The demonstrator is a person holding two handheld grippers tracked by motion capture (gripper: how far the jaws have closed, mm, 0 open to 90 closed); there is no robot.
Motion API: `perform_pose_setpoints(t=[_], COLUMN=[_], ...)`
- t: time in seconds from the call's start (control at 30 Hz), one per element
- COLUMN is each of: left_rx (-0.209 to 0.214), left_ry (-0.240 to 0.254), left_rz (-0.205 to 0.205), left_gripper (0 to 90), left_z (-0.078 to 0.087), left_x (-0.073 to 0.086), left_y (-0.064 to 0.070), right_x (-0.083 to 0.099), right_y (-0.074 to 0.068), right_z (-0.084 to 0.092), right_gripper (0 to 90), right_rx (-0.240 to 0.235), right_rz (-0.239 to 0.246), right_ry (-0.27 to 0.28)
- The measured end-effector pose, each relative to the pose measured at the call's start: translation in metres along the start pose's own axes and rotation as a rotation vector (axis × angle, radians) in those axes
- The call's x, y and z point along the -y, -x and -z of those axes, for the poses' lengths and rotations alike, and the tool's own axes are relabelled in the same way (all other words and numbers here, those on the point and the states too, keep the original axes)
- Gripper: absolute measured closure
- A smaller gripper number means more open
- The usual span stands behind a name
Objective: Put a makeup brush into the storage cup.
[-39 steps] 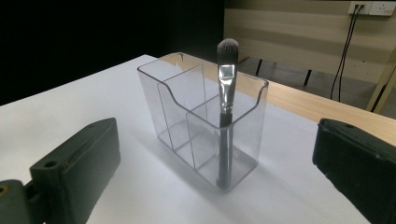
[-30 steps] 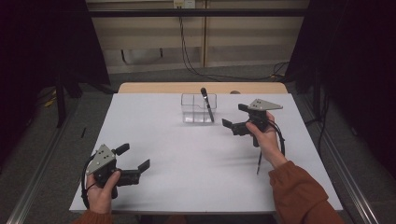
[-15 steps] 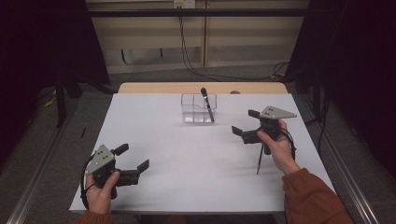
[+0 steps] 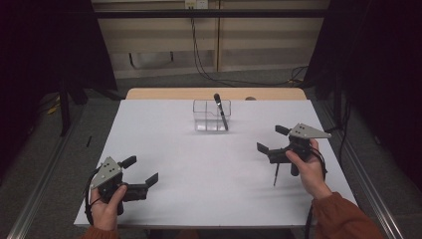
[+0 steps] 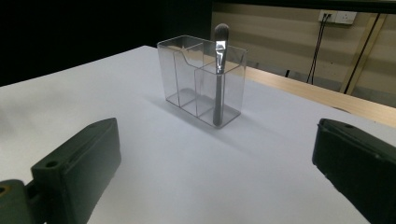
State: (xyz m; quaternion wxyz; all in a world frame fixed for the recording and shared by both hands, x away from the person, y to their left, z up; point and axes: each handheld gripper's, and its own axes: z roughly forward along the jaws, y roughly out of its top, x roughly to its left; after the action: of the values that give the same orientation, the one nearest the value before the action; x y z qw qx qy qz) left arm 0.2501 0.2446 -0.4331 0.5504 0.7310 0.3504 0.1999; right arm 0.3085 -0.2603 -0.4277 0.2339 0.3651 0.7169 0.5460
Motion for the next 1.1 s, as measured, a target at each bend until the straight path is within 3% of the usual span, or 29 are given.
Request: perform_pose_setpoints(t=[0.43,0.6,0.7,0.83,1.1], left_rx=[-0.022,-0.046,-0.049,-0.054,-0.064], left_ry=[0.010,0.005,0.028,0.028,0.031], left_rz=[0.006,0.020,0.036,0.047,0.020], left_gripper=[2.7,1.8,1.6,1.6,1.6], left_z=[0.002,0.000,0.001,-0.001,0.005], left_x=[0.001,0.001,0.001,0.002,0.002], left_y=[-0.002,-0.004,-0.004,-0.004,-0.002], right_x=[0.017,0.022,0.026,0.035,0.050], right_y=[-0.006,-0.011,-0.015,-0.017,-0.017], right_z=[0.034,0.042,0.050,0.060,0.085], right_gripper=[0.6,0.7,0.7,0.8,0.6], right_rx=[0.037,0.033,0.040,0.058,0.128], right_rz=[-0.009,-0.012,-0.012,-0.013,-0.044], right_ry=[0.013,0.016,0.015,0.004,-0.001])
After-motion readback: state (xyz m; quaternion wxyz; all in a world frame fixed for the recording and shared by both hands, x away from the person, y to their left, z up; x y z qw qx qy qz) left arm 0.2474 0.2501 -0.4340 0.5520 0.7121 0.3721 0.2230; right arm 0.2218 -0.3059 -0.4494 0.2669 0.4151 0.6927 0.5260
